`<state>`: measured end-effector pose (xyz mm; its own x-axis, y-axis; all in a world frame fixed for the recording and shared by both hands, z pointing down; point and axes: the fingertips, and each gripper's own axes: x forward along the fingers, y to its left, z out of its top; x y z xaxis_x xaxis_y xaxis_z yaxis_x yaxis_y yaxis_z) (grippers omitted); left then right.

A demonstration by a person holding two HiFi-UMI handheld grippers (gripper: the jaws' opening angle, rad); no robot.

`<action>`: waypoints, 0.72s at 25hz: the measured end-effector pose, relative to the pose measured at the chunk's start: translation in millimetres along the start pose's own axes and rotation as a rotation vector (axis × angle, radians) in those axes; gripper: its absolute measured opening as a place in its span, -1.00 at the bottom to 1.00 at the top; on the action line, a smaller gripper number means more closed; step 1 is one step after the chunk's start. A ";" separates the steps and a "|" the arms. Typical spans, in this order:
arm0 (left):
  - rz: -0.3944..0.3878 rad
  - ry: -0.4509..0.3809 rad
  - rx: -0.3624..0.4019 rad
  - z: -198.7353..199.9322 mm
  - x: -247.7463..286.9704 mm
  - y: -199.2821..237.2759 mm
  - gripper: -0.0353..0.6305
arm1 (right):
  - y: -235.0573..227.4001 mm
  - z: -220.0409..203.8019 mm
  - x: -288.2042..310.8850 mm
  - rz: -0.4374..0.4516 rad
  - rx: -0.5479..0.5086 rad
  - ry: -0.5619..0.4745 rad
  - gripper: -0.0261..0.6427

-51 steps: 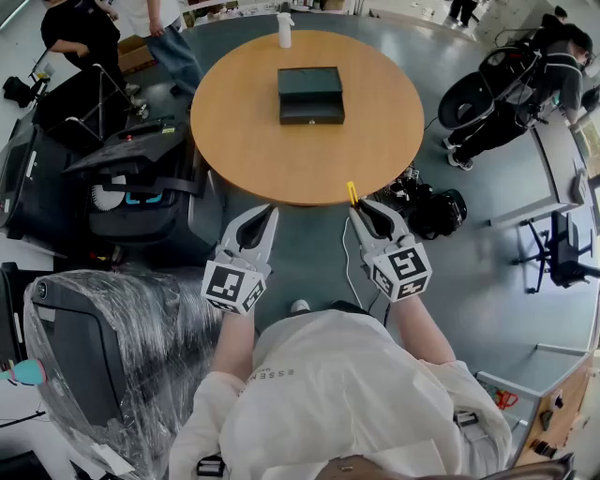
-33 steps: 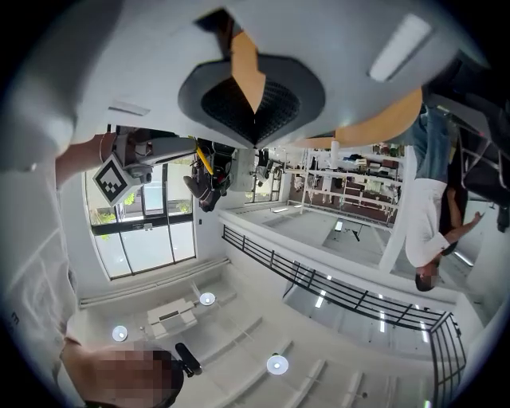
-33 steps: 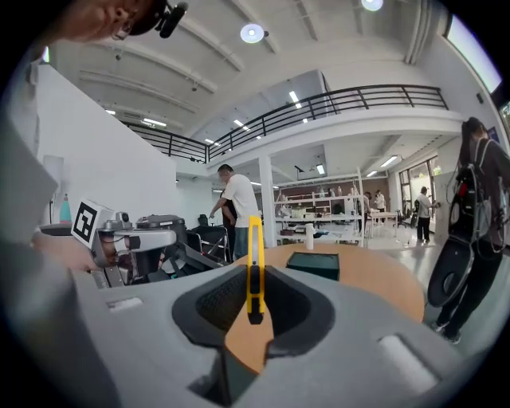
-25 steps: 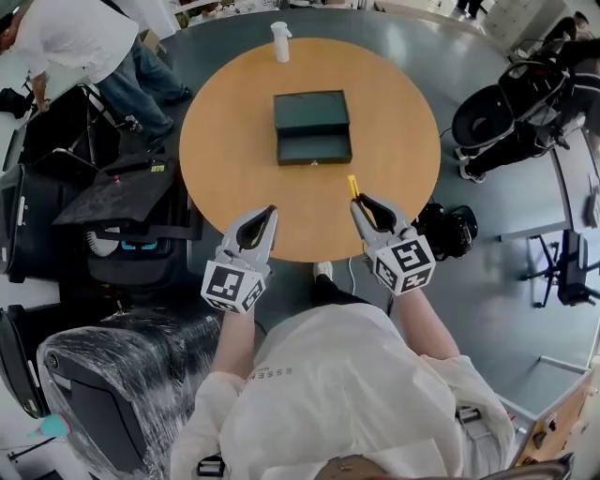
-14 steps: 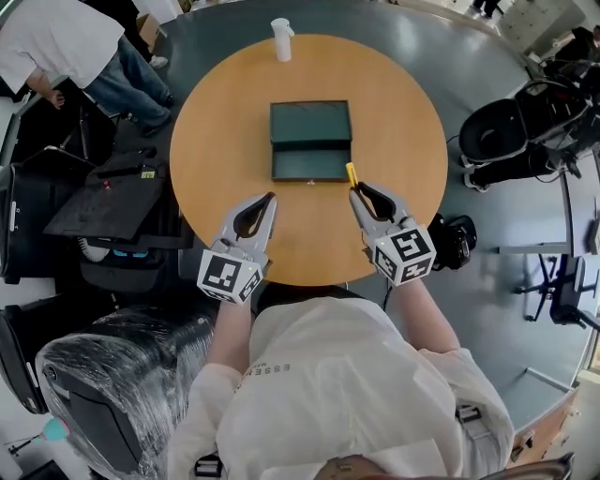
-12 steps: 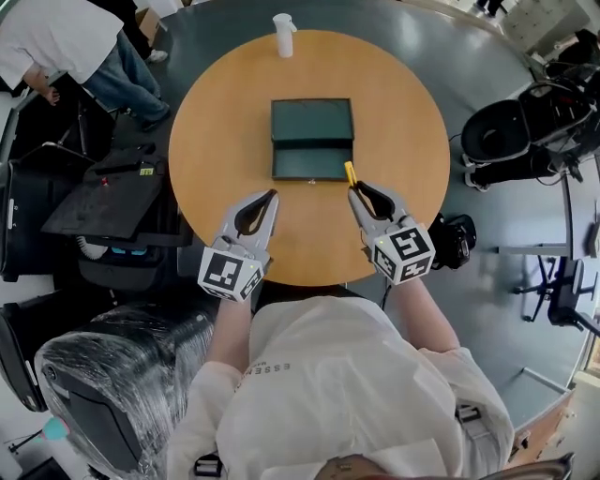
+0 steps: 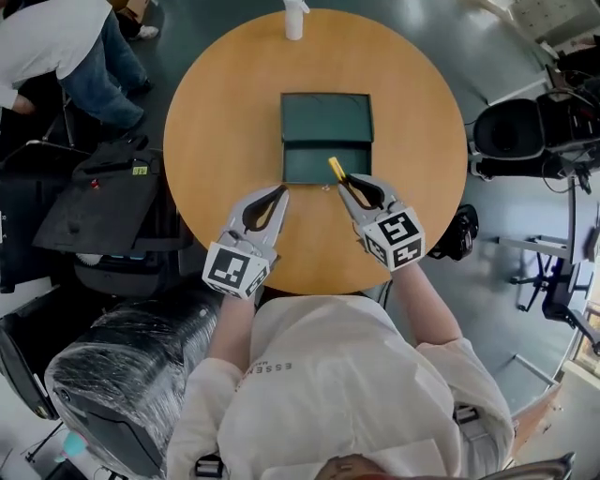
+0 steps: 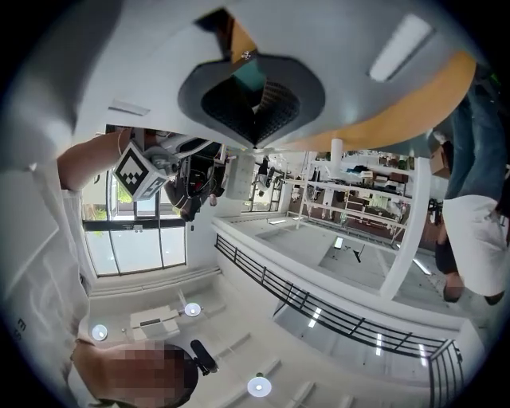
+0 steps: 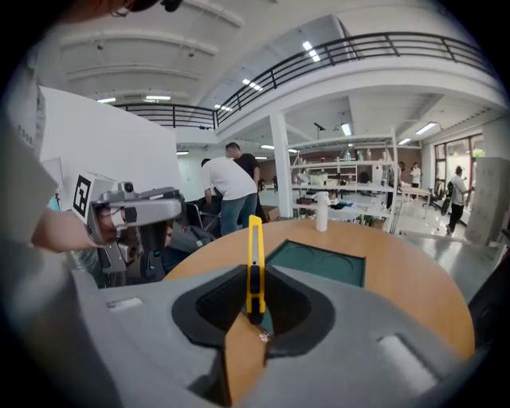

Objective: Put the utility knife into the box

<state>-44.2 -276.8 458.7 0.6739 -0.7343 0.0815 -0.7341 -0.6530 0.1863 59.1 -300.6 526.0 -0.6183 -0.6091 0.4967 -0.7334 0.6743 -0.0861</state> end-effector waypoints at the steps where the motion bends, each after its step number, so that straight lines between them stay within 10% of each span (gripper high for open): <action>1: -0.005 0.003 -0.004 -1.0 4.1 4.6 -0.84 | -1.6 -3.9 11.8 0.013 -0.004 0.027 -0.75; 18: -0.014 0.090 -0.124 -64.9 16.1 33.9 -0.84 | -38.4 -115.1 134.4 0.106 -0.121 0.525 -0.75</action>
<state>-52.8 -298.7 529.8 0.6931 -0.7019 0.1641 -0.7120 -0.6312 0.3076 36.7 -360.3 695.4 -0.4400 -0.2657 0.8578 -0.6180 0.7826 -0.0746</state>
